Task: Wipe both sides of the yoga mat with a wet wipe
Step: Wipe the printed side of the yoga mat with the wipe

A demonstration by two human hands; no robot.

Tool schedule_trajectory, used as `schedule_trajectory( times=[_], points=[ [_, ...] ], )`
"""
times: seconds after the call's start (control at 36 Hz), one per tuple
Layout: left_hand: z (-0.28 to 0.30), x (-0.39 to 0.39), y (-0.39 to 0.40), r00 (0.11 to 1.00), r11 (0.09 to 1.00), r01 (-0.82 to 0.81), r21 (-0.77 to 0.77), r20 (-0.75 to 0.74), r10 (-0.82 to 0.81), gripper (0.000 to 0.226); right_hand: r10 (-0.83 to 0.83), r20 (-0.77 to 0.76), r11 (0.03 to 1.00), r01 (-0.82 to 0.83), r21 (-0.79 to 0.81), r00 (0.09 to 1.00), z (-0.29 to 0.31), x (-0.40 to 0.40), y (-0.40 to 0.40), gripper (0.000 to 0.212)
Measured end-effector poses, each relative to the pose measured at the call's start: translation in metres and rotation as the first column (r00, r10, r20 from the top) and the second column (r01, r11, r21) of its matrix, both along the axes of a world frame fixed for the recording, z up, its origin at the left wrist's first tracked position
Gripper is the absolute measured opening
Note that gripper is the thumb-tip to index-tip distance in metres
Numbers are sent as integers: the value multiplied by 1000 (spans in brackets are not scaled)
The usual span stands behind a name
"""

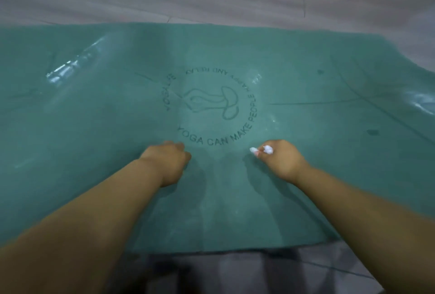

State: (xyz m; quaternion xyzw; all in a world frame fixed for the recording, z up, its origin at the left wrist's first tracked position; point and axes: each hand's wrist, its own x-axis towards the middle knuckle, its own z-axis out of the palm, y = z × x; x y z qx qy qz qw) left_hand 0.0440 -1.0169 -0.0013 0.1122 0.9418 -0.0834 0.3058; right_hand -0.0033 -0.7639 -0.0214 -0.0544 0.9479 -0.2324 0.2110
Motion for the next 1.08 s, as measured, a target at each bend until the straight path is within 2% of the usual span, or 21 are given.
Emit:
schedule_trajectory(
  times=[0.08,0.19,0.25,0.33,0.5,0.56,0.61,0.67,0.75,0.81,0.83,0.89,0.92,0.97,1.03,1.08],
  points=[
    [-6,-31,-22,996,991,-40,-128,-81,30,57,-64,-26,997,65,31,998,-11,-31,-11,40],
    [-25,-55,-44,985,973,-170,-155,-47,164,90,-124,-92,987,132,86,988,-30,-69,-27,28],
    [-40,-59,-47,981,970,-192,-146,-20,191,94,-163,-142,983,174,66,976,-43,-87,-34,22],
    [-64,-58,-50,968,962,-250,-106,-4,251,91,-242,-157,969,246,10,958,-65,-109,-44,25],
    [-92,-58,-65,937,937,-347,32,44,346,98,-387,-168,917,398,33,906,-100,-129,-86,34],
    [-93,-60,-69,932,931,-360,62,62,357,99,-391,-175,913,405,53,904,-103,-131,-116,35],
    [-94,-61,-71,925,921,-380,88,68,375,98,-225,-210,971,236,32,952,-106,-131,-150,33],
    [-95,-61,-72,921,915,-390,100,69,385,99,46,-212,999,-43,20,976,-105,-126,-182,31],
    [-97,-61,-72,919,913,-394,105,66,389,100,417,-176,907,-421,19,892,-101,-115,-205,26],
    [-97,-60,-73,917,910,-398,114,64,393,100,580,-184,815,-571,101,794,-100,-117,-190,32],
    [-97,-60,-73,917,909,-399,121,63,394,100,596,-183,803,-580,134,782,-101,-121,-174,36],
    [-98,-59,-72,918,909,-397,127,61,392,99,488,-204,871,-458,178,849,-102,-135,-131,38],
    [-98,-59,-72,919,910,-394,127,61,389,99,376,-227,920,-333,208,898,-104,-143,-104,35],
    [-99,-59,-72,921,912,-390,124,66,385,98,25,-281,983,28,184,959,-103,-153,-59,29],
    [-99,-59,-73,922,915,-386,120,70,380,98,-306,-299,940,336,55,904,-100,-152,-40,26],
    [-99,-59,-73,923,916,-385,117,70,379,98,-433,-264,897,440,-34,862,-103,-141,-50,27]
  ],
)
